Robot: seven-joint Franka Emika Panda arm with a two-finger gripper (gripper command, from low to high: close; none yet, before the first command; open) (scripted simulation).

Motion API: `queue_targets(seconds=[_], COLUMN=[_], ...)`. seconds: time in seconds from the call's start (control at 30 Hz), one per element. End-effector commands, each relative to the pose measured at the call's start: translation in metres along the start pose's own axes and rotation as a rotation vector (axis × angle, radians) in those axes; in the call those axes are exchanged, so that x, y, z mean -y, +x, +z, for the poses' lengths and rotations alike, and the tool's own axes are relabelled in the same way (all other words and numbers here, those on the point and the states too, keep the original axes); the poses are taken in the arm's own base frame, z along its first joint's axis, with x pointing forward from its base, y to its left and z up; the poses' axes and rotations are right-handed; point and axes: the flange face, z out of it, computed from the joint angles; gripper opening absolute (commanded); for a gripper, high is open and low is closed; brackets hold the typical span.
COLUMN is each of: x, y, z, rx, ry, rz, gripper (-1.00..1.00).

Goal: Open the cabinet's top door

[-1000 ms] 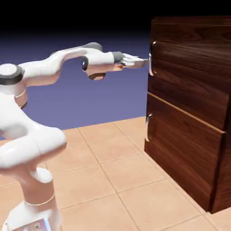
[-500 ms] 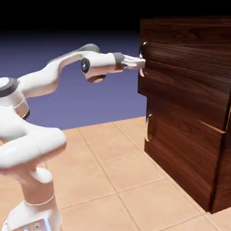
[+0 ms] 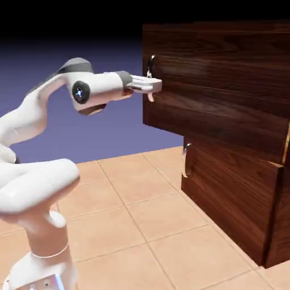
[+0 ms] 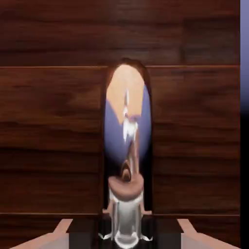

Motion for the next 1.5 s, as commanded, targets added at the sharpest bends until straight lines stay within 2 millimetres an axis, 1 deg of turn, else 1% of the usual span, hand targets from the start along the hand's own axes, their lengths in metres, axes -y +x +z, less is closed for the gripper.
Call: queue_targets(seconds=[0.0,0.13,0.27,0.6,0.8,1.13,1.33,1.47], x=[0.002,0.013,0.023,0.05,0.071,0.12,0.156,0.182], y=[-0.002,-0.013,-0.023,-0.05,-0.071,-0.12,-0.156,-0.182], z=[-0.011,-0.048,-0.078,-0.14,-0.177,-0.241,-0.275,-0.294], rx=[-0.018,-0.076,-0.123,-0.228,-0.297,-0.435,-0.523,-0.583], ry=[-0.019,-0.077,-0.124,-0.229,-0.298,-0.435,-0.524,-0.584], rz=[0.0,0.0,0.0,0.0,0.0,0.0,0.0,0.0], gripper=[-1.0,-1.0,-1.0,-1.0,-1.0,-1.0,-1.0,-1.0])
